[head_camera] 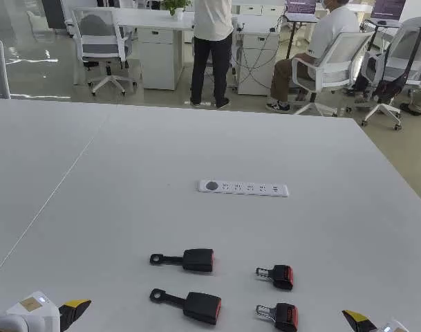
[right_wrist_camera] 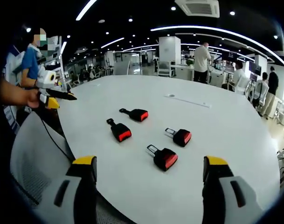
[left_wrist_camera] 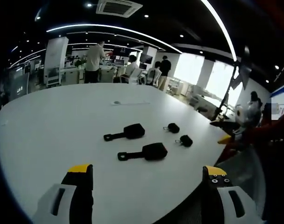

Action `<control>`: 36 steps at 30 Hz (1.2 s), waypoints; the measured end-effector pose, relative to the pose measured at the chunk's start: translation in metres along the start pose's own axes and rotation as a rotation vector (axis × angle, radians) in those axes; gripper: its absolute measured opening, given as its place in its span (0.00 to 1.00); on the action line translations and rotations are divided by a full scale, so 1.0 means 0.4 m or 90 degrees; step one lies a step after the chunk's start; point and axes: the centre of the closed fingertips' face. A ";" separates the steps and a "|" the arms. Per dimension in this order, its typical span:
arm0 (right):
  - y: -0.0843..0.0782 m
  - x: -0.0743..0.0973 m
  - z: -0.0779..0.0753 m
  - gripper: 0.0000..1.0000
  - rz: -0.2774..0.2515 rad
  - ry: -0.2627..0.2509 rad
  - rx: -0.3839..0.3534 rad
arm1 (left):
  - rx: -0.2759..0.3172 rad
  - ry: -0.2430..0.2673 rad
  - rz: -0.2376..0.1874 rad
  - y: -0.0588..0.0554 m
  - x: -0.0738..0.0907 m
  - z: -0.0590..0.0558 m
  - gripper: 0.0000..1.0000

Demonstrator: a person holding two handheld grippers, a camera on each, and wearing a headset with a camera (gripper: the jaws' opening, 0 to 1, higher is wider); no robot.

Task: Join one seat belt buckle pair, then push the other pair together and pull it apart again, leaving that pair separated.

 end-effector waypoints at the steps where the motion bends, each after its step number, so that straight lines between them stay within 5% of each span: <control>1: 0.000 0.000 0.000 0.96 0.000 0.000 -0.001 | 0.000 0.000 0.000 0.000 0.000 0.001 0.99; 36: 0.003 -0.020 -0.003 0.97 0.005 0.002 -0.003 | 0.007 -0.002 0.002 0.001 -0.011 0.015 0.99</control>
Point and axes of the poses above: the centre of the closed fingertips' face, and the gripper's own axes: x roughly backward along the fingers, z roughly to its left, y roughly out of its top, and after that the axes turned 4 degrees about x, right-handed
